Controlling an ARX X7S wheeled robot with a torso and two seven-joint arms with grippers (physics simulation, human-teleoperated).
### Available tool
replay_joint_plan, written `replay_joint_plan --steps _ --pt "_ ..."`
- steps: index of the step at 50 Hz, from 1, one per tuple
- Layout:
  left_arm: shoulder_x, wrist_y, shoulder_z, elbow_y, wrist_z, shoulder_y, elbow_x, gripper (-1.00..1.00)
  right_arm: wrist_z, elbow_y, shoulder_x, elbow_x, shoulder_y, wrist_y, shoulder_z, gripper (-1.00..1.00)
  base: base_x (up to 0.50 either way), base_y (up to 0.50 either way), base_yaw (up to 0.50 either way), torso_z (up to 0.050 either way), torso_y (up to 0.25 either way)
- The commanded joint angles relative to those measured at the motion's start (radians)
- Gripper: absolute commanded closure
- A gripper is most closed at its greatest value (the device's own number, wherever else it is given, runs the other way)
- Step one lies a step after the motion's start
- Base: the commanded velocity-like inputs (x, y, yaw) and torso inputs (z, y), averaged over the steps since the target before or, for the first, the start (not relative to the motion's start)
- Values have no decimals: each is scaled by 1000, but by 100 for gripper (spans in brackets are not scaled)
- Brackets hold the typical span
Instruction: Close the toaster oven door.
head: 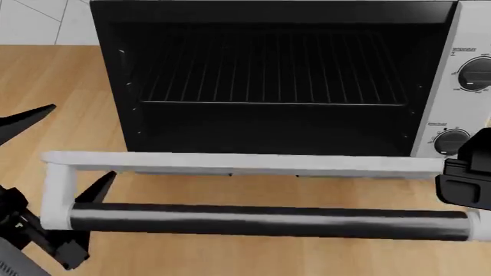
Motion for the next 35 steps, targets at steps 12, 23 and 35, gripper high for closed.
replay_joint_plan --steps 12,23,35 --pt "60 -121 -56 27 -66 -15 -173 -100 5 0 0 11 4 6 15 -100 0 0 0 0 1" --pt "141 -336 -46 88 -67 -15 -246 -100 3 0 0 53 32 30 50 -100 0 0 0 0 0" --pt "188 -437 -47 131 -79 -21 -290 -100 10 0 0 54 30 26 56 -100 1 0 0 0 0"
